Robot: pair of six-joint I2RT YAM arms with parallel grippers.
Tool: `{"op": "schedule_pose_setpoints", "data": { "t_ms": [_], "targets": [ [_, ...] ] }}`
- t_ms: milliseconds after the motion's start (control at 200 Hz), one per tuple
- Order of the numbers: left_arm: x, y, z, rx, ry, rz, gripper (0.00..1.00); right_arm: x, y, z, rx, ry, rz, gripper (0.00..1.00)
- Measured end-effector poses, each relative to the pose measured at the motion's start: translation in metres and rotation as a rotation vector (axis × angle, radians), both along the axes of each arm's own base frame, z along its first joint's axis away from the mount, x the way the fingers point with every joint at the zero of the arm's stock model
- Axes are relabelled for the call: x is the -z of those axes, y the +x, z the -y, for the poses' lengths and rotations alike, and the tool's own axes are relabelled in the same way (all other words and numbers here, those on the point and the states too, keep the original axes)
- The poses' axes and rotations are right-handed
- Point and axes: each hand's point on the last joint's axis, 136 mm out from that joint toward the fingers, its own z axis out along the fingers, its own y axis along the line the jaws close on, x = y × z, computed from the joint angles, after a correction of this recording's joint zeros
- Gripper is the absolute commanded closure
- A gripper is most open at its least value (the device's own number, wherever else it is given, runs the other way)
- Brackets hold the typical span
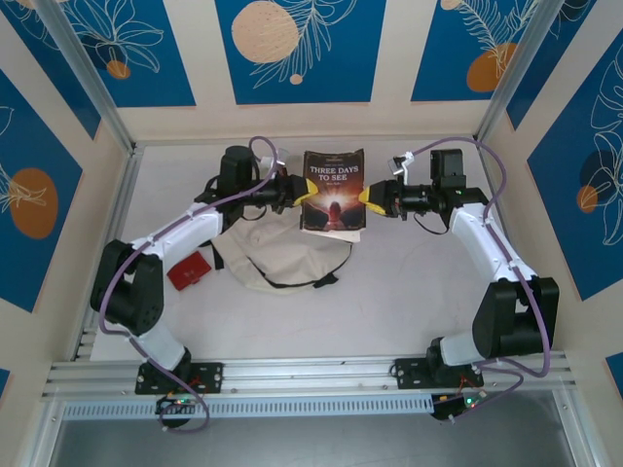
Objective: Pack books, pencil case, and school supplies into a backpack
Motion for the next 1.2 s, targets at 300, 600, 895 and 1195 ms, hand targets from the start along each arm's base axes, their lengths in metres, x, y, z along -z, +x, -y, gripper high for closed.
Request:
{"op": "schedule_pose_setpoints", "data": {
  "t_ms": [300,600,895,1195],
  "targets": [
    [-0.007,0.022,-0.023,-0.158,0.04,0.028,1.0,0.008,0.008,0.005,0.19,-0.092,-0.037,0.12],
    [-0.024,0.046,-0.066,-0.463,0.074,0.092,1.0,0.027,-0.01,-0.045,0.305,0.022,-0.184,0.08],
    [-0.039,0.055,-0.089,-0.632,0.03,0.086,1.0,0.018,0.013,-0.078,0.38,0.243,-0.315,0.06],
    [-0.049,0.059,-0.091,-0.672,-0.033,0.051,1.0,0.009,0.05,-0.104,0.386,0.392,-0.403,0.13]
  ]
}}
